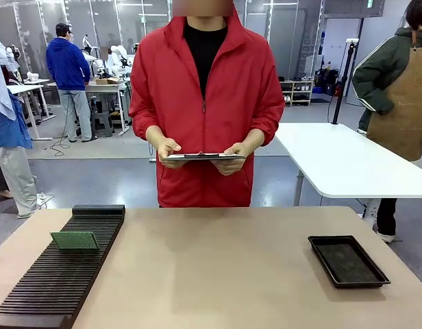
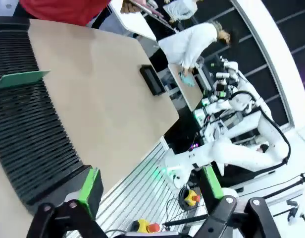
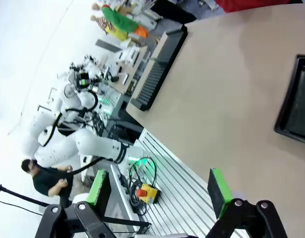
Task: Inspect the PCB.
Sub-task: Pick up the Blank PCB and present it to the human.
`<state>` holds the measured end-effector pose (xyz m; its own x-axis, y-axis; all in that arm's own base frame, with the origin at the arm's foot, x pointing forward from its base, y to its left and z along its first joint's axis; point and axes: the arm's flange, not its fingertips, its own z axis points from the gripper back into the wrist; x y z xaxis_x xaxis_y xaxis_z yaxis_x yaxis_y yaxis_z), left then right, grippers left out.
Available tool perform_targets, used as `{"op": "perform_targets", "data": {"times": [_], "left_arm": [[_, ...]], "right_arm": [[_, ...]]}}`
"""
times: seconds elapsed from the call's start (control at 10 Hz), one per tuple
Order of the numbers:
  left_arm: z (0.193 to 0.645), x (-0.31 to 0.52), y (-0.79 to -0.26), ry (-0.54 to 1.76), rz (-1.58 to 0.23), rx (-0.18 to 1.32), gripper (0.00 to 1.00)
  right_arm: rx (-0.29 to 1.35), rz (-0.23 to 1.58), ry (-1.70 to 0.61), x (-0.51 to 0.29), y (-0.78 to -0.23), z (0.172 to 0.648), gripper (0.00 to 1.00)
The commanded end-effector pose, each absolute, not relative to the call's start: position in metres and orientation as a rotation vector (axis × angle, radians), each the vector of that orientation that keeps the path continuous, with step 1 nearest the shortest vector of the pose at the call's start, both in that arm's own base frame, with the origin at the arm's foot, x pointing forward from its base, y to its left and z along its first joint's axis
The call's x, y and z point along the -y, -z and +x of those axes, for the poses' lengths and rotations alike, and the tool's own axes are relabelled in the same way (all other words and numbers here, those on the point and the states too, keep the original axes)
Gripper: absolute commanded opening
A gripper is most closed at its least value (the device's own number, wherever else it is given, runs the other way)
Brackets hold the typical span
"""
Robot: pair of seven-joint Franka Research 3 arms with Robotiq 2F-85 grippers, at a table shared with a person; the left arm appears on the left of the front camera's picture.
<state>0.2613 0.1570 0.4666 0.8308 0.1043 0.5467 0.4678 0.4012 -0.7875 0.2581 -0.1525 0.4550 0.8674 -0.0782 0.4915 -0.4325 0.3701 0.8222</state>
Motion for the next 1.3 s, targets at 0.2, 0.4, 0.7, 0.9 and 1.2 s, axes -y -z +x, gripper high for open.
{"op": "perform_targets", "data": {"times": [0.2, 0.4, 0.7, 0.9, 1.2], "left_arm": [[0.228, -0.197, -0.455, 0.138, -1.135, 0.636, 1.0], [0.214, -0.207, -0.456, 0.093, -1.087, 0.662, 1.0], [0.217, -0.21, -0.455, 0.076, -1.119, 0.665, 1.0], [0.217, -0.21, -0.455, 0.076, -1.119, 0.665, 1.0], [0.221, -0.185, -0.482, 0.142, -0.897, 0.668, 1.0]], "right_arm": [[0.579, 1.195, -0.16, 0.177, -0.434, 0.214, 1.0], [0.602, 1.186, -0.132, 0.183, -0.432, 0.202, 1.0], [0.591, 1.199, -0.11, 0.201, -0.441, 0.213, 1.0], [0.591, 1.199, -0.11, 0.201, -0.441, 0.213, 1.0], [0.591, 1.199, -0.11, 0.201, -0.441, 0.213, 1.0]]}}
